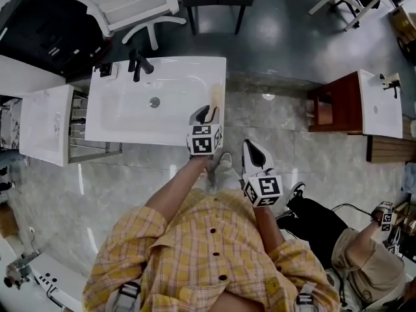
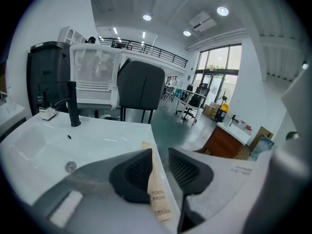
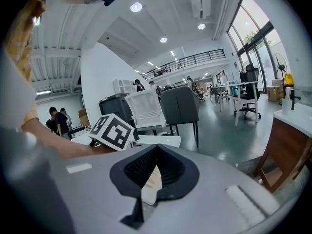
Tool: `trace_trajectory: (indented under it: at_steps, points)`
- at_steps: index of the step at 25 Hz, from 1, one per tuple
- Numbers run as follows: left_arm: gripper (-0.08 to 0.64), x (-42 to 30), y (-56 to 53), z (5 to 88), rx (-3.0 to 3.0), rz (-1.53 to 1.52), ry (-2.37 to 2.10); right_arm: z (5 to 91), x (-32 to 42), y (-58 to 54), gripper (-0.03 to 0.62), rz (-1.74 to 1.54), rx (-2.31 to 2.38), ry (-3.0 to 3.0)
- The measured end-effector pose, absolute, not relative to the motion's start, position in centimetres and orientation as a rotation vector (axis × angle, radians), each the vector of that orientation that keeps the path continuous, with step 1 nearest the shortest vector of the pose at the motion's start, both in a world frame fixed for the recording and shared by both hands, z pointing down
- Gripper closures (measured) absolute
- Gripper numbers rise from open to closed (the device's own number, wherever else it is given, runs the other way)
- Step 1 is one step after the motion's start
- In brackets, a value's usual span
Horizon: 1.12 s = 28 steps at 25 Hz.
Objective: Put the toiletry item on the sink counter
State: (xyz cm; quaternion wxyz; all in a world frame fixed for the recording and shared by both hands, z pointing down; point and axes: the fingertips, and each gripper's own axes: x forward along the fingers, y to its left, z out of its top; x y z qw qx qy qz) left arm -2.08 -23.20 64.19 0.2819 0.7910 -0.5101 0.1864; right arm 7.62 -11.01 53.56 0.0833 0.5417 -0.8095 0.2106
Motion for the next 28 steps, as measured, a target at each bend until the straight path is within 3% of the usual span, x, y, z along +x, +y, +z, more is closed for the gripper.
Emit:
trace_trajectory:
  at_steps: [13, 28]
  points:
    - [0.56, -3.9, -20.3, 57.9, 2.263, 0.372, -1.372, 50.6, 7.1, -11.4, 0.592, 0.559, 1.648, -2.454]
    - [0.561, -4.9, -17.4, 52.2, 2.425, 0.26, -1.378, 48.8, 5.7, -12.8, 0.594, 0.493, 1.631, -2.516]
